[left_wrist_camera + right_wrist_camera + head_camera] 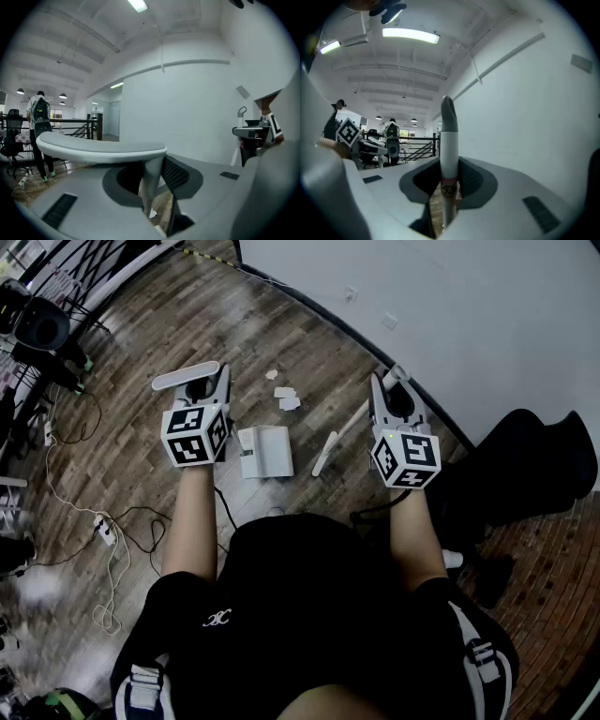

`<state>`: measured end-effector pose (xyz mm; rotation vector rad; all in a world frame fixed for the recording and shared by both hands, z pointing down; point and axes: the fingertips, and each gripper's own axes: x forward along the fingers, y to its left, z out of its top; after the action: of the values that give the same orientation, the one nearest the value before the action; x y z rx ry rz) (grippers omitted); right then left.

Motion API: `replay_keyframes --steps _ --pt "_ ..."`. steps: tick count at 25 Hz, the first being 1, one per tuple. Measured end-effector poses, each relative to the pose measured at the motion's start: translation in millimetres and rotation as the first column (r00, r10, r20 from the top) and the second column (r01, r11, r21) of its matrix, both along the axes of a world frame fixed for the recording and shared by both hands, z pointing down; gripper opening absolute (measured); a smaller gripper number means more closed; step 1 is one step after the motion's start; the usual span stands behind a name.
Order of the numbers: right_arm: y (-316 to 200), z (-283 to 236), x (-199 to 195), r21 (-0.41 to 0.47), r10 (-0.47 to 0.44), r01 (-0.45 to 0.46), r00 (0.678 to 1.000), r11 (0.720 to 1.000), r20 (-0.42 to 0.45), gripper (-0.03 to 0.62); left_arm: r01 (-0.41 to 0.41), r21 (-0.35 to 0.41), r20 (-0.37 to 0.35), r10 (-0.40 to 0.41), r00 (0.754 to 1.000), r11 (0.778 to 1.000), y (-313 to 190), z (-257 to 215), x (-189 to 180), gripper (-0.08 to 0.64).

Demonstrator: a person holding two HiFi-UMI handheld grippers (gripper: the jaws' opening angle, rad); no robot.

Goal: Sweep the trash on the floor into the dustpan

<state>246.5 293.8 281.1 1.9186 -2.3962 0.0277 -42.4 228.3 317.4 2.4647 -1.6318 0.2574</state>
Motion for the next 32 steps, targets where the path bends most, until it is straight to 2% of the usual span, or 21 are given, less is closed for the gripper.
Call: replay_keyframes --steps 9,21,27,32 --pt "-8.0 3.4 -12.4 -0.012 -0.014 0.015 0.999 1.000 0.044 0.101 0.020 -0.007 0.010 -0.020 1.000 1.000 -11.5 7.9 -19.0 0.110" --pt "-37.7 -0.4 -53.8 -0.004 -0.022 0.022 1.000 1.000 -0.017 0.100 0.066 -0.019 -0.013 -0.066 0.998 0.998 -48.1 27.6 -76.7 0.110" --pt "-60.6 -0.9 -59.5 0.001 0.050 -0.050 0.998 0.999 -0.045 0.100 0.077 -0.031 -0.029 -0.078 0.997 0.997 -76.4 33.8 -109.3 0.110" --pt "-90.8 17.7 -60.8 -0.034 0.058 -0.060 0.996 0.998 -0.060 0.100 0.087 -0.038 -0.021 -0.088 0.996 0.996 -109.0 41.2 -118.4 0.110"
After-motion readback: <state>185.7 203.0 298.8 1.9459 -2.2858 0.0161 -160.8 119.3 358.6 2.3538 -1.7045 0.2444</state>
